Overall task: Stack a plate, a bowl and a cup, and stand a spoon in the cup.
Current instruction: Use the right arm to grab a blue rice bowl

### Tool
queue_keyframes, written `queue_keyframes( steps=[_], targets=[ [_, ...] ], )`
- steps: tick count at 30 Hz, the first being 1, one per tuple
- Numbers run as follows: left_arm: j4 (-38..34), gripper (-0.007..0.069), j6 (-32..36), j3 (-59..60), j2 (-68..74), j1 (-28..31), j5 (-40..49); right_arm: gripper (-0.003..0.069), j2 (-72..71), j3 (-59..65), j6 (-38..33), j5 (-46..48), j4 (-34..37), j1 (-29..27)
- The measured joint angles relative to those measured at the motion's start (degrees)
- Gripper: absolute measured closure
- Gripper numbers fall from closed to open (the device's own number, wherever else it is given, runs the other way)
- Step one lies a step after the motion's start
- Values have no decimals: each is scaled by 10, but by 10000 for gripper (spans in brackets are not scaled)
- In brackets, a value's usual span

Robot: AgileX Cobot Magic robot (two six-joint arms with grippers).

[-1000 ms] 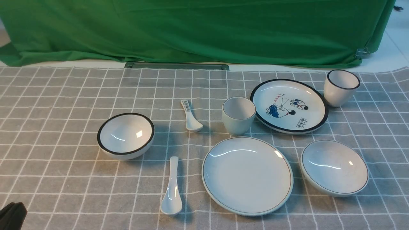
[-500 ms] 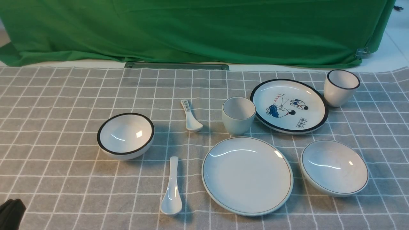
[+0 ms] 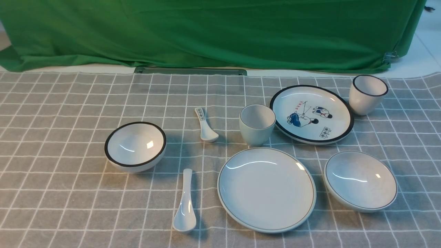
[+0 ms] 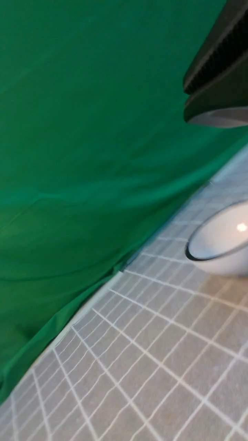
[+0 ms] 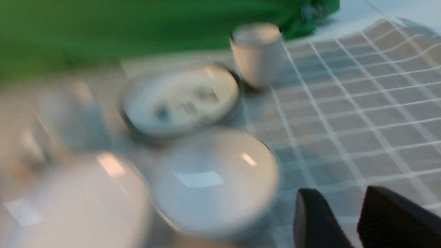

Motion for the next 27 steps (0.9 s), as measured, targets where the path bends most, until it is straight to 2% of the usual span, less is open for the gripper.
queue_keyframes(
  steps=[1, 3, 7, 9, 10, 12, 13, 14, 15, 16, 19, 20, 21, 24, 27],
  targets=[
    [-1, 607, -26, 0, 0, 0, -41, 417, 0, 0, 50, -41, 24, 0],
    [12, 607, -40, -1, 0, 0, -84, 417, 0, 0, 84, -87, 38, 0],
    [84, 607, -49, -59, 1, 0, -87, 417, 0, 0, 97, -159, 47, 0],
    [117, 607, -51, -109, 9, 0, -61, 417, 0, 0, 99, -181, 47, 0],
    [144, 607, -51, -152, 26, 0, -17, 421, 0, 0, 108, -201, 48, 0],
    [192, 607, -51, -240, 75, 0, 70, 455, 0, -12, 122, -178, 48, 2],
    [196, 607, -51, -248, 81, 0, 92, 461, 1, -16, 122, -171, 46, 2],
    [214, 607, -51, -288, 112, 0, 138, 501, 6, -40, 114, -127, 38, 6],
    [229, 607, -42, -342, 163, 0, 229, 568, 25, -98, 82, -51, 21, 13],
    [237, 607, -26, -377, 211, 0, 312, 601, 52, -142, 43, 17, 11, 20],
    [244, 607, 9, -442, 309, 0, 457, 628, 135, -254, -31, 148, -2, 32],
    [246, 607, 33, -463, 396, 0, 537, 634, 235, -360, -85, 288, -7, 41],
    [246, 607, 41, -465, 410, 0, 546, 636, 255, -377, -95, 313, -8, 41],
    [248, 607, 75, -465, 510, 0, 584, 638, 420, -477, -170, 490, -9, 45],
    [252, 607, 100, -463, 577, -7, 596, 638, 567, -523, -212, 550, -11, 45]
  ],
)
